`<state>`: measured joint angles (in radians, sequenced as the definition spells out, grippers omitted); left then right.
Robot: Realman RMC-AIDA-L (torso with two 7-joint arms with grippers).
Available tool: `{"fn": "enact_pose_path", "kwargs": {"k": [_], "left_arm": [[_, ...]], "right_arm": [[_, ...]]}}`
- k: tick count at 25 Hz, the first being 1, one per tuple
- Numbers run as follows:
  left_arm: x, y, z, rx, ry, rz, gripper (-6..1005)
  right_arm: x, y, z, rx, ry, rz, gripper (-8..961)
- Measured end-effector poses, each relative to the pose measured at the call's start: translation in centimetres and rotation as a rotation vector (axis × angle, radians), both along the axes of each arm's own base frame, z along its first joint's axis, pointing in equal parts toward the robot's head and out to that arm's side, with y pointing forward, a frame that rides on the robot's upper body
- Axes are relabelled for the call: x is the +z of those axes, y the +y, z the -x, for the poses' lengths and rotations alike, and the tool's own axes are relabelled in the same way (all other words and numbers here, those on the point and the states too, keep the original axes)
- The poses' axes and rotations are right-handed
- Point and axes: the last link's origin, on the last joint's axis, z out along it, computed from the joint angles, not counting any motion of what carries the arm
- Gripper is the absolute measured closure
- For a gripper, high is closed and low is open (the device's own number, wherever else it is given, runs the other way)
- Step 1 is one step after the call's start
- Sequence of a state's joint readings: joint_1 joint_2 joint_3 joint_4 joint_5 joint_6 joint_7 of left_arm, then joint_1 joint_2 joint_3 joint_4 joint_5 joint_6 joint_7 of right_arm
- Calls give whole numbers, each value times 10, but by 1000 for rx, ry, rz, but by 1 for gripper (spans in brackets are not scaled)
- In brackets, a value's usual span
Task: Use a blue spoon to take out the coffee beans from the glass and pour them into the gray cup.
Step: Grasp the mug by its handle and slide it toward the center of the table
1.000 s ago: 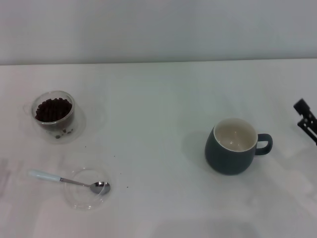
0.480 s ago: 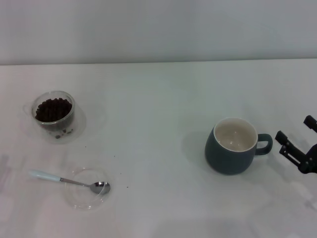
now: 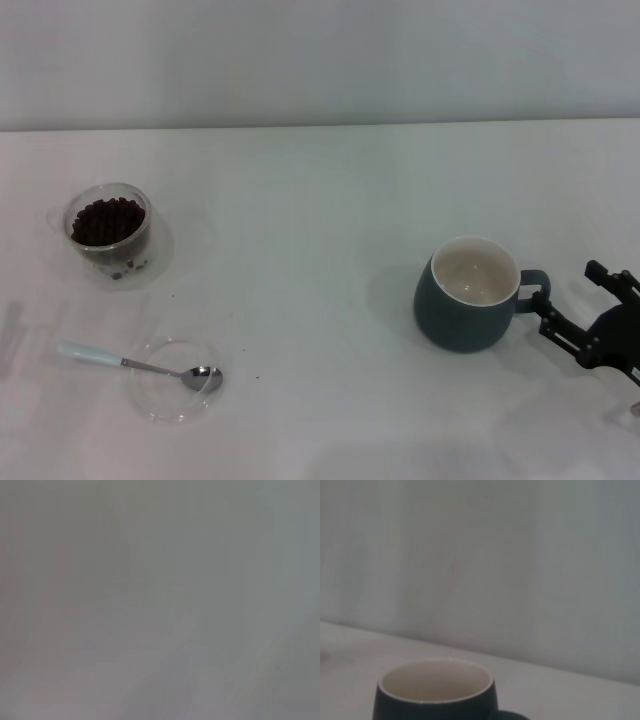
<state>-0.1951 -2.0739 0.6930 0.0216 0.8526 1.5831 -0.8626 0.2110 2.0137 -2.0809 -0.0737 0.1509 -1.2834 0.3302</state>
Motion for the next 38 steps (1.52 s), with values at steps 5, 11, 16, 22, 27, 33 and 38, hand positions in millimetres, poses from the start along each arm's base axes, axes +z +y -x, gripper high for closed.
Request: {"fn": "enact_pose_path", "kwargs": {"k": [5, 11, 16, 22, 27, 33, 38], "left_arm": [[2, 4, -2, -12, 8, -3, 199], [3, 8, -3, -16, 12, -9, 199], [5, 12, -4, -20, 21, -13, 200], [8, 15, -3, -19, 34, -17, 198], [7, 18, -2, -7, 37, -9, 198], [6, 19, -2, -5, 53, -9, 199], [5, 18, -2, -3, 61, -11, 199]], "right_arm": [[-7, 8, 1, -15, -29, 17, 103], [-8, 15, 3, -16, -41, 15, 113], [-8, 19, 5, -12, -43, 12, 121], [-9, 21, 6, -14, -41, 10, 226], [-11, 24, 9, -13, -38, 18, 393], [-14, 26, 13, -2, -37, 26, 681], [-16, 26, 17, 19, -32, 33, 734]]}}
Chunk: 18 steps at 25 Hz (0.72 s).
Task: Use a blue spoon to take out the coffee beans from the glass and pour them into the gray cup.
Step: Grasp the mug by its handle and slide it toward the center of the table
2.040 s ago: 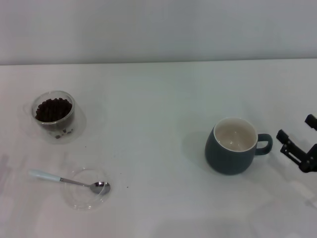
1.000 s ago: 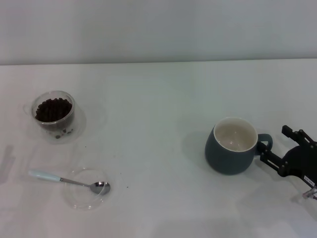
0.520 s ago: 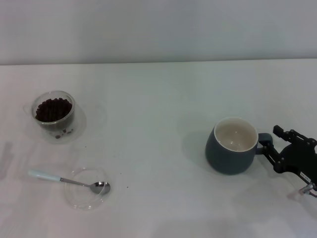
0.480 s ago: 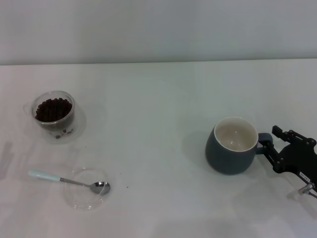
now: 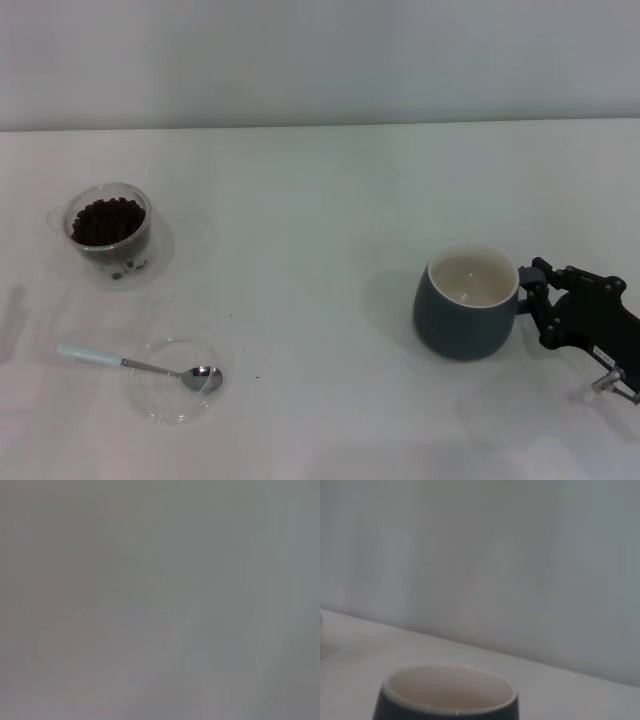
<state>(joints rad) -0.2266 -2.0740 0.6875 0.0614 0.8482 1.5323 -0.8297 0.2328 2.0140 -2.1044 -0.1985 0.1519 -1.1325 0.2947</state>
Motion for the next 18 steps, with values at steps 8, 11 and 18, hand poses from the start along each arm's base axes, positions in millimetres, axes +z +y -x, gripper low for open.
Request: {"fn": "enact_pose_path", "kwargs": {"k": [8, 11, 18], "left_arm": [[-1, -3, 1, 3, -1, -3, 198], [-1, -5, 1, 6, -1, -3, 198], [-1, -6, 2, 9, -3, -2, 198]], "right_arm": [[-10, 0, 15, 61, 16, 41, 798], [-15, 1, 24, 96, 30, 57, 797], [-24, 3, 42, 157, 58, 83, 797]]}}
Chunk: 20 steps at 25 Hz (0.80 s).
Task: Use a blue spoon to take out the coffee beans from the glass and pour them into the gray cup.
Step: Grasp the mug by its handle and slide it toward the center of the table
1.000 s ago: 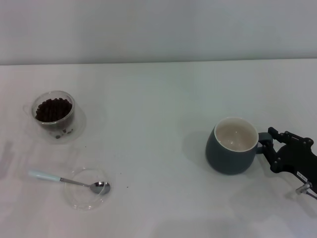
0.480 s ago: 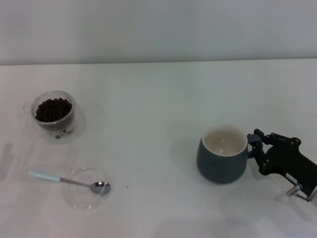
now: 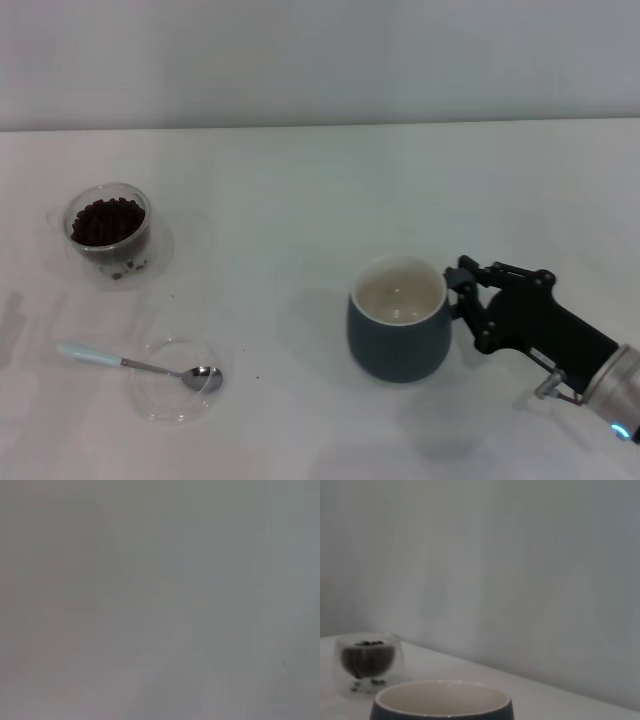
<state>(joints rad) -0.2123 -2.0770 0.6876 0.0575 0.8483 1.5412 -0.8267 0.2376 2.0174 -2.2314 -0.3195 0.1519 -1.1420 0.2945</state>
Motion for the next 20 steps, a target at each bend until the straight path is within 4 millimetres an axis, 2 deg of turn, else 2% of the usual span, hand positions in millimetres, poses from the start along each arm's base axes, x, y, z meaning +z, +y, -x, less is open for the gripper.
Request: {"fn": "enact_pose_path", "kwargs": {"k": [13, 20], "left_arm": [[-2, -2, 0, 4, 13, -2, 199], [-3, -4, 1, 9, 10, -1, 198]], "right_arm": [[-23, 5, 33, 91, -4, 54, 797], [-28, 7, 37, 96, -20, 67, 797]]}}
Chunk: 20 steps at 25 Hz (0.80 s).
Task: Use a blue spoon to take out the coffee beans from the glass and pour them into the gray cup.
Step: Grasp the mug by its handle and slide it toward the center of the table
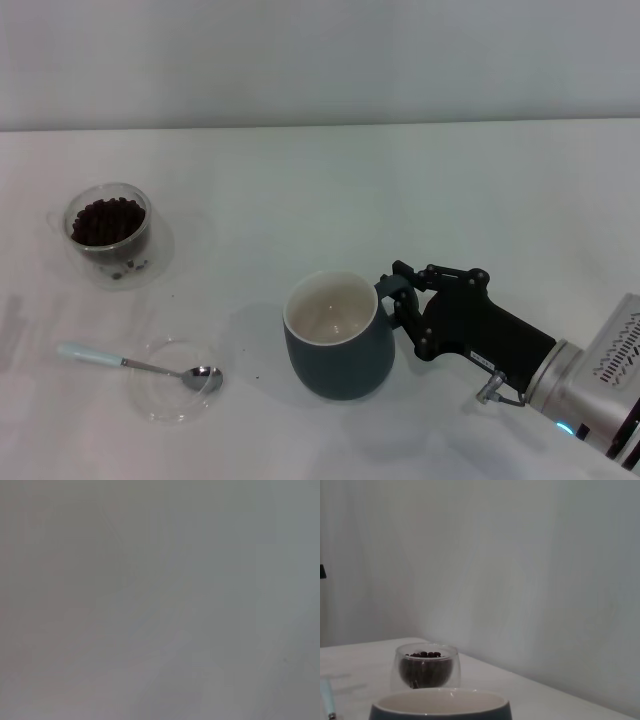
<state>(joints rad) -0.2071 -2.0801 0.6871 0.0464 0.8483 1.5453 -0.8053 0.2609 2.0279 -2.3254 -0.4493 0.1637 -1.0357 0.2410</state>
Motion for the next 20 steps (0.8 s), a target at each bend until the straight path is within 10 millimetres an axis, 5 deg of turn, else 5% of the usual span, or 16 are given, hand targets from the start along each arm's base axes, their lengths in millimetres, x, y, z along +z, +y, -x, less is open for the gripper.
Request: {"fn": "enact_pose_path", "kwargs": {"k": [20], "left_arm": [[0, -2, 2, 8, 12, 0, 199]], "right_arm": [[-7, 6, 0, -11, -40, 33, 799]]}}
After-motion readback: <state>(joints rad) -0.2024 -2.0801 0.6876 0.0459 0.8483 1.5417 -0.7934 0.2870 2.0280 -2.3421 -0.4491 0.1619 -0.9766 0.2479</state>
